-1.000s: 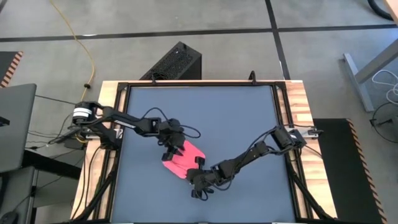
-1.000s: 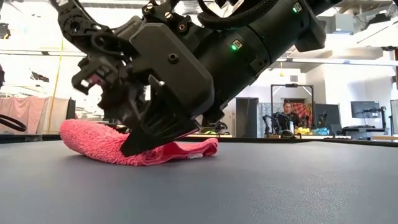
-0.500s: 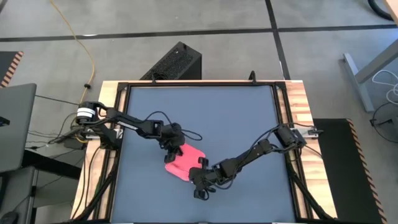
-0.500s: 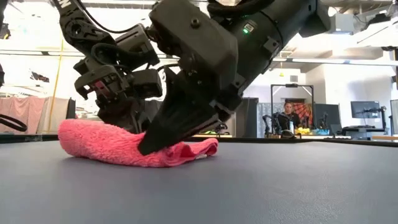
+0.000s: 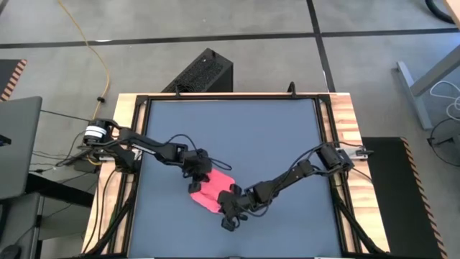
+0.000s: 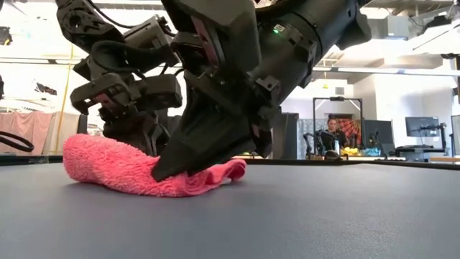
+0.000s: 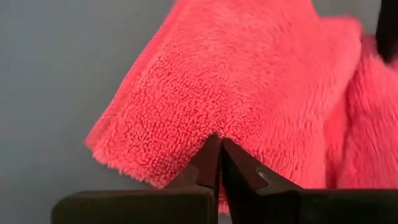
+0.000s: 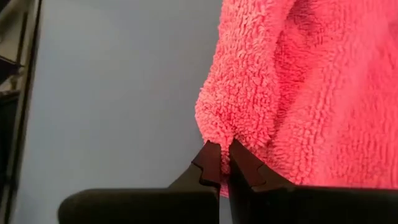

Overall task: Roll towel into tight, uniform cylinder
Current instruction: Roll the red towel

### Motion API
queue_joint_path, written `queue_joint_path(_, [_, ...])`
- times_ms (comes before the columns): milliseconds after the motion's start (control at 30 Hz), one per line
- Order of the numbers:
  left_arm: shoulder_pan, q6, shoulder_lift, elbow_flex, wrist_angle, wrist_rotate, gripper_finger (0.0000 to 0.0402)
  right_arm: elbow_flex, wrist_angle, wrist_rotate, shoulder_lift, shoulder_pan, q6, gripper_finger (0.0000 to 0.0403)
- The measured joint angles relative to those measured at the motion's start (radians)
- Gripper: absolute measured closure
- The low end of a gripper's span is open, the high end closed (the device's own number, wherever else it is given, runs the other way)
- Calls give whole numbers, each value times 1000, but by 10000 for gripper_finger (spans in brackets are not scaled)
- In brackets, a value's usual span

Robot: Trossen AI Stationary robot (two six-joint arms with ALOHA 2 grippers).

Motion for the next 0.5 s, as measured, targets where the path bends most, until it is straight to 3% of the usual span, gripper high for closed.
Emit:
queue_joint_path(300, [-26, 87, -270, -65, -53, 4, 399, -38, 79, -30, 0, 1, 41, 378])
queue_joint_path(500, [-111, 23, -410, -235, 203, 12, 399, -142, 277, -74, 0, -19, 118, 378])
